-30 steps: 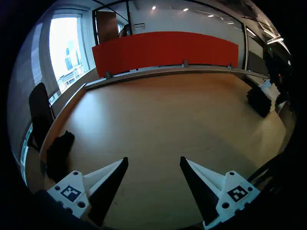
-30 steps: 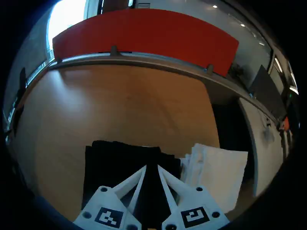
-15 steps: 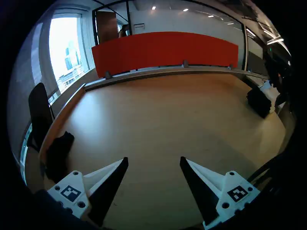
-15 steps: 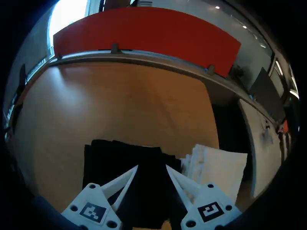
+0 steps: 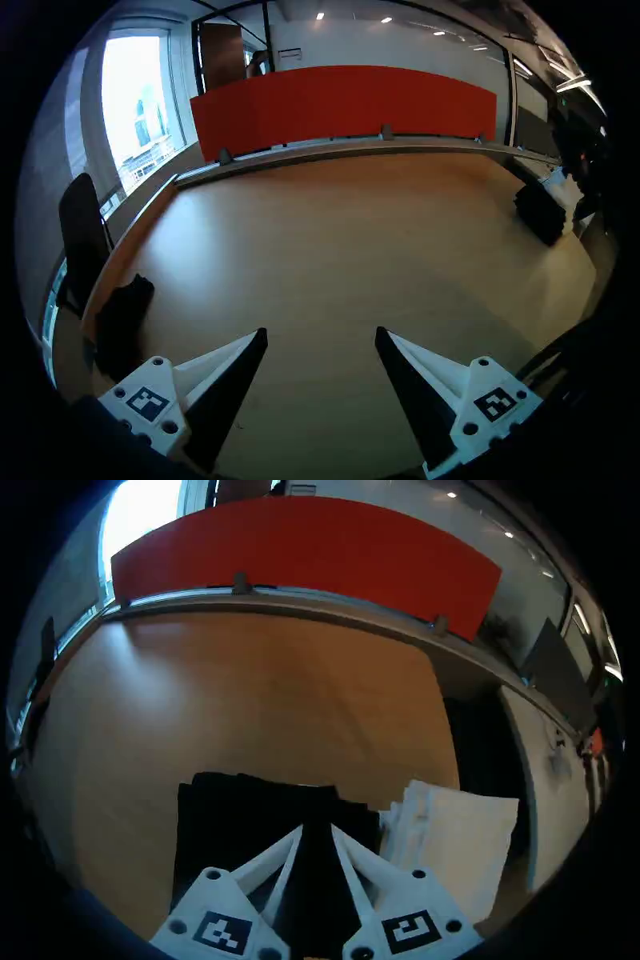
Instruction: Fold towel
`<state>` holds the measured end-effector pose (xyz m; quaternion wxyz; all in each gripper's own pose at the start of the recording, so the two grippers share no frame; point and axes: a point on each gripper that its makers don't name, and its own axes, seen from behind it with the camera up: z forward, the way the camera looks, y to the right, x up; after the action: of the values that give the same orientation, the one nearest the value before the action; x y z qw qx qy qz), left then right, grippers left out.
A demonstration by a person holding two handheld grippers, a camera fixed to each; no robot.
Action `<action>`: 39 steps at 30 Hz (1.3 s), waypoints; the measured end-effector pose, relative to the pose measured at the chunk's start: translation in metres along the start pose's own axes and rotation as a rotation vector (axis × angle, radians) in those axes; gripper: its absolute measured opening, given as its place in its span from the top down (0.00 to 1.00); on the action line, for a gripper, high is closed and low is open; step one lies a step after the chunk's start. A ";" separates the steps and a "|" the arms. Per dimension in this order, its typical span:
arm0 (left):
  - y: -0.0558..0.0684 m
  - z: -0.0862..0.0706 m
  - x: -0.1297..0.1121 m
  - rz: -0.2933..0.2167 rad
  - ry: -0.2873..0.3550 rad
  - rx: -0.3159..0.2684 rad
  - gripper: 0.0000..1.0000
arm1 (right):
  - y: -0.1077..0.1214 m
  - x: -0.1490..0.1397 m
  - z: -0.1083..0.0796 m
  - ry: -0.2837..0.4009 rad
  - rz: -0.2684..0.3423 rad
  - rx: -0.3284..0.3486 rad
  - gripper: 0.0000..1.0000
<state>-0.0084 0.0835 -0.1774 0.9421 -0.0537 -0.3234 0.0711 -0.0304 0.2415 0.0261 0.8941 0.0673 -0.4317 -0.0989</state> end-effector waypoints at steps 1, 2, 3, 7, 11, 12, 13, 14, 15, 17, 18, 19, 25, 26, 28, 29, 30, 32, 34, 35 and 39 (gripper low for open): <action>0.000 0.000 0.001 0.000 0.001 -0.001 0.00 | 0.001 0.000 0.000 0.002 0.001 -0.003 0.95; 0.001 0.000 0.001 0.001 0.001 -0.002 0.00 | 0.002 0.001 -0.001 0.004 0.001 -0.005 0.96; 0.001 0.001 0.001 0.001 0.002 -0.002 0.00 | 0.002 0.001 -0.001 0.005 0.003 -0.007 0.97; 0.001 0.002 0.003 0.002 0.002 -0.004 0.00 | 0.004 0.001 -0.002 0.010 0.008 -0.012 0.97; 0.001 0.002 0.003 0.003 0.003 -0.005 0.00 | 0.008 0.002 -0.003 0.011 0.008 -0.021 0.97; 0.001 0.002 0.003 0.003 0.003 -0.005 0.00 | 0.009 0.002 -0.003 0.011 0.008 -0.025 0.97; 0.001 0.002 0.003 0.003 0.002 -0.005 0.00 | 0.010 0.002 -0.004 0.011 0.007 -0.029 0.97; 0.001 0.003 0.003 0.002 0.002 -0.004 0.00 | 0.012 0.002 -0.004 0.011 0.007 -0.033 0.97; 0.001 0.003 0.003 0.002 0.002 -0.004 0.00 | 0.013 0.002 -0.005 0.011 0.007 -0.039 0.97; 0.001 0.003 0.003 0.001 0.002 -0.004 0.00 | 0.018 0.002 -0.005 0.009 0.006 -0.053 0.97; 0.001 0.003 0.003 0.001 0.003 -0.004 0.00 | 0.019 0.002 -0.006 0.009 0.006 -0.059 0.97; 0.001 0.003 0.003 0.000 0.003 -0.004 0.00 | 0.021 0.002 -0.007 0.008 0.007 -0.066 0.97; 0.002 0.003 0.002 -0.001 0.002 -0.006 0.00 | 0.029 0.002 -0.010 0.010 0.015 -0.093 0.97; 0.002 0.003 0.002 -0.001 0.002 -0.006 0.00 | 0.030 0.002 -0.010 0.009 0.016 -0.096 0.97; 0.002 0.003 0.001 -0.001 0.002 -0.006 0.00 | 0.029 0.002 -0.010 0.009 0.017 -0.095 0.97; 0.002 0.003 0.001 -0.001 0.002 -0.006 0.00 | 0.029 0.002 -0.010 0.009 0.017 -0.094 0.97; 0.002 0.003 0.001 -0.001 0.002 -0.006 0.00 | 0.028 0.002 -0.010 0.009 0.018 -0.091 0.97; 0.001 0.003 0.001 0.000 0.002 -0.007 0.00 | 0.026 0.003 -0.010 0.012 0.020 -0.086 0.97; 0.001 0.003 0.001 0.000 0.001 -0.006 0.00 | 0.024 0.003 -0.010 0.014 0.022 -0.082 0.96; 0.001 0.003 0.001 0.001 0.001 -0.006 0.00 | 0.023 0.004 -0.010 0.015 0.023 -0.080 0.95; 0.000 0.003 0.001 -0.002 0.001 -0.005 0.00 | 0.022 0.005 -0.011 0.021 0.025 -0.079 0.78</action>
<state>-0.0096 0.0841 -0.1752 0.9422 -0.0560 -0.3230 0.0692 -0.0166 0.2617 0.0278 0.9016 0.0276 -0.4189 -0.1038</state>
